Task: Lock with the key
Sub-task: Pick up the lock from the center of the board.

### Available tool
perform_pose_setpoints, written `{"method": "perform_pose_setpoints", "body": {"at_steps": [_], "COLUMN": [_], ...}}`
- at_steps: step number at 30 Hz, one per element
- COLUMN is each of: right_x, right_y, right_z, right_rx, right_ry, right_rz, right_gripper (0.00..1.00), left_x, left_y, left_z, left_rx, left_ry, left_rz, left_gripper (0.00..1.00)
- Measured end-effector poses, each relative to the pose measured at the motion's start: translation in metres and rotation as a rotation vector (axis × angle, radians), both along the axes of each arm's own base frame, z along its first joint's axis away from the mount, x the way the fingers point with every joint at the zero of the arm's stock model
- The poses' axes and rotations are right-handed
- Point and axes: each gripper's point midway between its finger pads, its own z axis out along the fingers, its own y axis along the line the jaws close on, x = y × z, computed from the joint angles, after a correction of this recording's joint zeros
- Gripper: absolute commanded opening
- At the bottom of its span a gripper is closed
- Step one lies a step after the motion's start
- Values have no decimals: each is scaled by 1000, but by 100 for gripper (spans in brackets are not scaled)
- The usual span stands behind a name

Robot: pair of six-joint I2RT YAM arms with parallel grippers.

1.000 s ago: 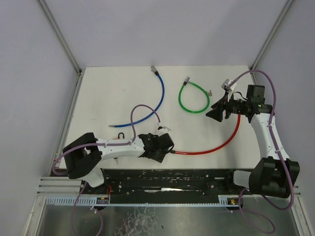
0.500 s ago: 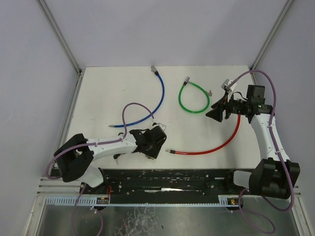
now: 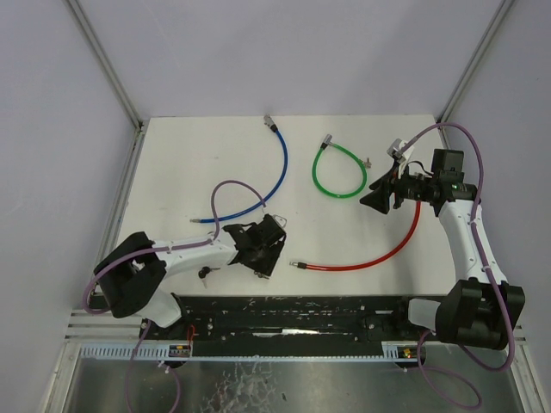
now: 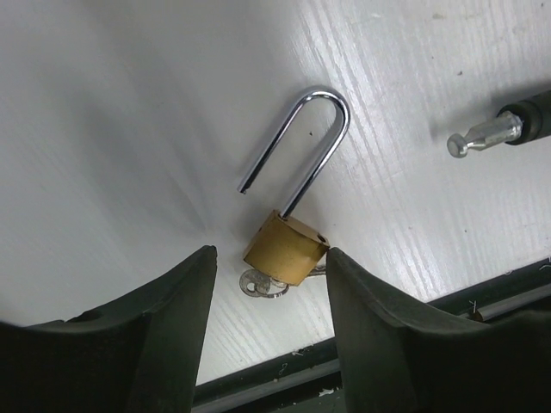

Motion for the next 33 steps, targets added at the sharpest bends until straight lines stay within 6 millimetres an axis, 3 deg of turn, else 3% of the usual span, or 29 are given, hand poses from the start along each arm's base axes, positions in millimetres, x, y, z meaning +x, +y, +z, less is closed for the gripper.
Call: {"method": "perform_pose_setpoints", "body": {"at_steps": [22, 24, 28, 33], "right_x": [-5, -5, -6, -9], "right_y": [7, 8, 12, 20], "right_z": [-6, -7, -10, -12], "right_rx": [-9, -9, -6, 5], "right_ry": [13, 16, 31, 39], "right_rz": [38, 43, 56, 86], "right_gripper": [67, 67, 66, 66], "left_x": [3, 3, 5, 7], "left_y": [-5, -6, -8, -16], "left_z": [-9, -10, -9, -8], "left_rx": [-16, -17, -26, -58], "left_ry": [34, 33, 29, 23], "left_rz": [-7, -5, -2, -12], "left_gripper": [44, 39, 15, 4]}}
